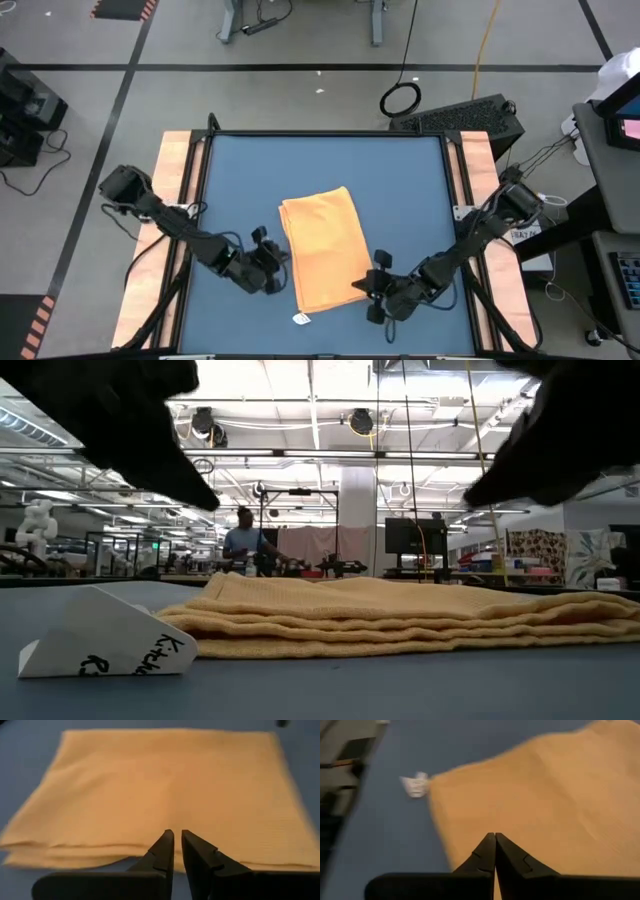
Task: Roll towel
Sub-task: Roll the yellow towel
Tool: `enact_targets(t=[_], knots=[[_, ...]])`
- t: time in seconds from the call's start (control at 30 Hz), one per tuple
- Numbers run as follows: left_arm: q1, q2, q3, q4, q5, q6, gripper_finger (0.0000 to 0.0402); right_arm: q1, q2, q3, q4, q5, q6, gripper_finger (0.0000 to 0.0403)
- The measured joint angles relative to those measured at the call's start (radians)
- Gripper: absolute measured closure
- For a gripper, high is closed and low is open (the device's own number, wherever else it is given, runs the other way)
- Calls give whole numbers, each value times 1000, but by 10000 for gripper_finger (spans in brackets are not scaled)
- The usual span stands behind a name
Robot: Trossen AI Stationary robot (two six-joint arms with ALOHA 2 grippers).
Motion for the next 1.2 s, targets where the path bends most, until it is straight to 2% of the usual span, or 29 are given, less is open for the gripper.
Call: enact_targets(t=[0.13,0.23,0.37,0.43,0.57,0.63,0.7,0.8,0.97,1.2], knots=[[-46,57,2,171,-4,42,359,39,-61,0,-67,1,-48,403],[-53,129,0,225,-21,68,359,60,-63,-4,-108,4,-68,403],[-26,192,0,126,-136,41,359,64,-33,-23,-101,12,-40,403],[1,194,0,54,-128,10,359,64,-12,-26,-95,34,-23,403],[47,135,0,-3,-14,32,359,54,20,-25,41,154,-48,403],[70,95,0,-28,-9,84,359,39,47,-23,141,213,-99,403],[109,54,0,-57,-12,133,359,10,87,-24,272,226,-155,403],[201,25,0,-115,24,175,359,-44,152,-24,412,168,-184,403],[384,42,-24,-125,259,232,359,-131,248,-4,465,26,-163,403],[535,101,-34,-108,286,370,359,-182,365,37,470,-111,-93,403]])
